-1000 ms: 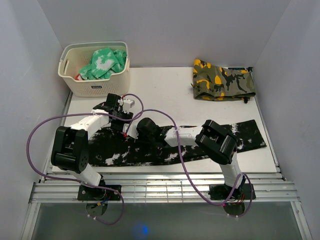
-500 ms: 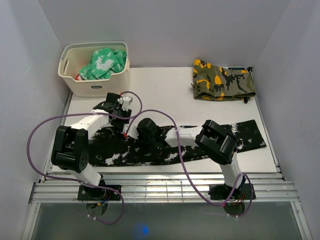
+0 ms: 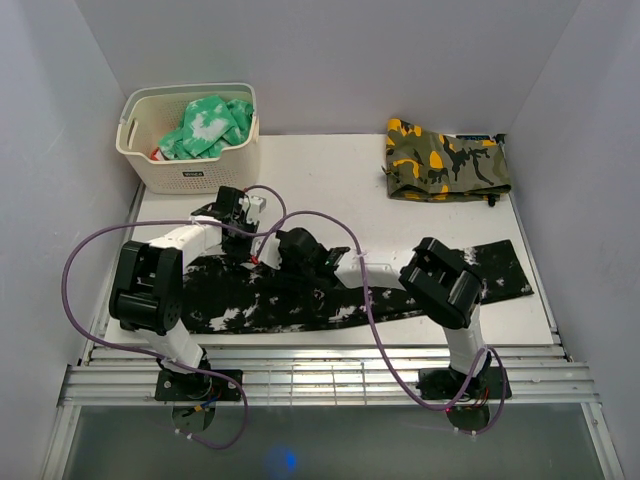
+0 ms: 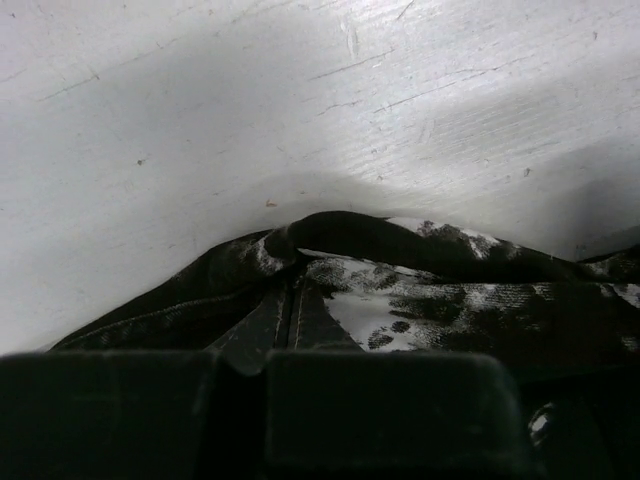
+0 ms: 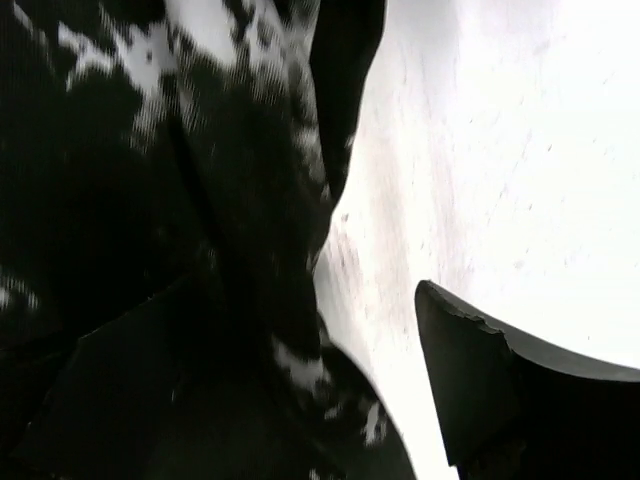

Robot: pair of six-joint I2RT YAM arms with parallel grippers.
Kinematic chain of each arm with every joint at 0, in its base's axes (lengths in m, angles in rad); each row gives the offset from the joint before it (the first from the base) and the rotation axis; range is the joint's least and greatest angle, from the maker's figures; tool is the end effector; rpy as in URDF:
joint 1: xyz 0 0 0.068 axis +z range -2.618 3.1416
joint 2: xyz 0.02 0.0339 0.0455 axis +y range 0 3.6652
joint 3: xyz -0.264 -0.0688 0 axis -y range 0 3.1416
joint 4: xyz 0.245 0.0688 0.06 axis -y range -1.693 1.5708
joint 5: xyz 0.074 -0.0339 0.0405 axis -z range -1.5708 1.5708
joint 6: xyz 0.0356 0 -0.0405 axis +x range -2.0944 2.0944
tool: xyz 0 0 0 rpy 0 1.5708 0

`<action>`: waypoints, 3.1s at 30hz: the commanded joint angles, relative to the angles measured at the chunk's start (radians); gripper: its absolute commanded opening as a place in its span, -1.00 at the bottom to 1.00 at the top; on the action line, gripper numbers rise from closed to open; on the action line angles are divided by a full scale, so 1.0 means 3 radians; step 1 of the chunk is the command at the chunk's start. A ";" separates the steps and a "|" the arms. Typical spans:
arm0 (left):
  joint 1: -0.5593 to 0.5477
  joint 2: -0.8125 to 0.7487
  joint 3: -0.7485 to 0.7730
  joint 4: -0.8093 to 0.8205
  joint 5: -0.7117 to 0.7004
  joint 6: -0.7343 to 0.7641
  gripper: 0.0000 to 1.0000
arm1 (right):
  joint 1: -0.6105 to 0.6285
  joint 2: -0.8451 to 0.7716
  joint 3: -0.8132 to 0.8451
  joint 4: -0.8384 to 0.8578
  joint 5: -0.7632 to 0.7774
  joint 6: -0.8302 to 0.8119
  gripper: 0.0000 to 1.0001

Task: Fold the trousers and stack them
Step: Fold the trousers

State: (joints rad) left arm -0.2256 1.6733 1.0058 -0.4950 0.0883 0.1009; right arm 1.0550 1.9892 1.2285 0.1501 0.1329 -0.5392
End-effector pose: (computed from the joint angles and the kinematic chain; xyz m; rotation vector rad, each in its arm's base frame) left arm 0.3112 -0.0746 0.1711 0.4693 2.6950 -0.1559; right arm 0.2190 0.3766 0.1666 -1.5051 1.5758 0.1491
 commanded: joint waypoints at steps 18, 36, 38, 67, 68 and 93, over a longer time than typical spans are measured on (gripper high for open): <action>-0.0005 0.0644 0.1080 -0.0130 -0.0202 0.0032 -1.00 | 0.0022 -0.0408 -0.0879 -0.1134 -0.1426 0.0044 -0.24; 0.0236 0.1080 0.1198 -0.0196 -0.0478 -0.0213 -1.00 | -0.1231 -0.0607 -0.0511 -0.1446 -0.0315 -0.0140 0.94; 0.0236 0.1125 0.1239 -0.0232 -0.0448 -0.0265 -1.00 | -0.1323 -0.0704 -0.0506 -0.1528 -0.0584 -0.0201 0.91; 0.0236 0.1279 0.1311 -0.0319 -0.0299 -0.0398 -1.00 | 0.0052 -0.0326 0.0292 -0.1385 -0.0909 0.0207 -0.12; 0.0236 0.1289 0.1311 -0.0319 -0.0299 -0.0393 -1.00 | 0.0058 -0.0341 0.0287 -0.1365 -0.0893 0.0212 -0.10; 0.0241 0.1330 0.1336 -0.0334 -0.0233 -0.0347 -1.00 | 0.0170 -0.0331 -0.0004 -0.0991 -0.0674 -0.0130 0.41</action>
State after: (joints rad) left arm -0.1665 2.0041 1.4246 -0.5961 0.0582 -0.0154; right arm 1.1019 1.8614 1.2480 -0.1932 -0.1150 -0.5549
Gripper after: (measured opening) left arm 0.009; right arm 0.702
